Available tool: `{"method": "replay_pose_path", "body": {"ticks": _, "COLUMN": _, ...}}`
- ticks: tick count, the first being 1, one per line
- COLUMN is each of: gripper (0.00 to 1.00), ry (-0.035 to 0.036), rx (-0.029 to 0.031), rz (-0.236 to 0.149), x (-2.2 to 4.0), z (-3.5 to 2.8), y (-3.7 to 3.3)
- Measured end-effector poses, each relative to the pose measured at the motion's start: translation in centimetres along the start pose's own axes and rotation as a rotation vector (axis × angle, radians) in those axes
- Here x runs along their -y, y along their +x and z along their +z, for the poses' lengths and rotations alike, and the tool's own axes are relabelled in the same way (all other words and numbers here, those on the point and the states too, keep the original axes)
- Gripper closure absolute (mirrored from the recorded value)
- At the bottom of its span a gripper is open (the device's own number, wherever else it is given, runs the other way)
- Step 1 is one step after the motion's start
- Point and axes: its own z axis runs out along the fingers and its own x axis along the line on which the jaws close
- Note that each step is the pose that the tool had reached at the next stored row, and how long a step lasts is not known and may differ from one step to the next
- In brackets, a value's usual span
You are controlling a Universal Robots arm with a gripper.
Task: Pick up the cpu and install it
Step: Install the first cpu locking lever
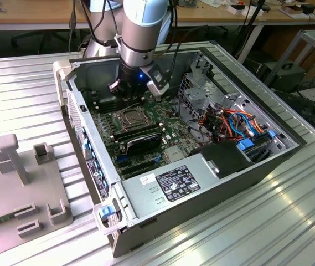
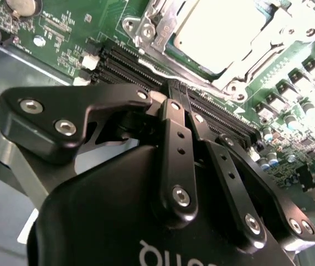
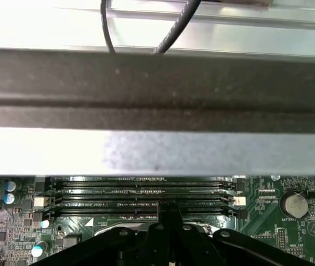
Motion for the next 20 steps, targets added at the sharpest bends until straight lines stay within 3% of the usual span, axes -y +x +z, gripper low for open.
{"method": "replay_pose_path", "body": {"ticks": 4, "gripper": 0.89, "ry": 0.0002, "rx": 0.0011, "rz": 0.000, "x": -0.01, "z": -0.05, "y": 0.18}}
{"method": "replay_pose_path", "body": {"ticks": 8, "gripper": 0.89, "ry": 0.0002, "rx": 0.0110, "rz": -0.002, "x": -0.10, "z": -0.11, "y": 1.19}}
{"method": "replay_pose_path", "body": {"ticks": 11, "gripper": 0.89, "ry": 0.0001, "rx": 0.0167, "rz": -0.003, "x": -0.17, "z": -0.19, "y": 1.59}}
{"method": "replay_pose_path", "body": {"ticks": 20, "gripper": 0.89, "ry": 0.0002, "rx": 0.0522, "rz": -0.007, "x": -0.42, "z": -0.78, "y": 2.50}}
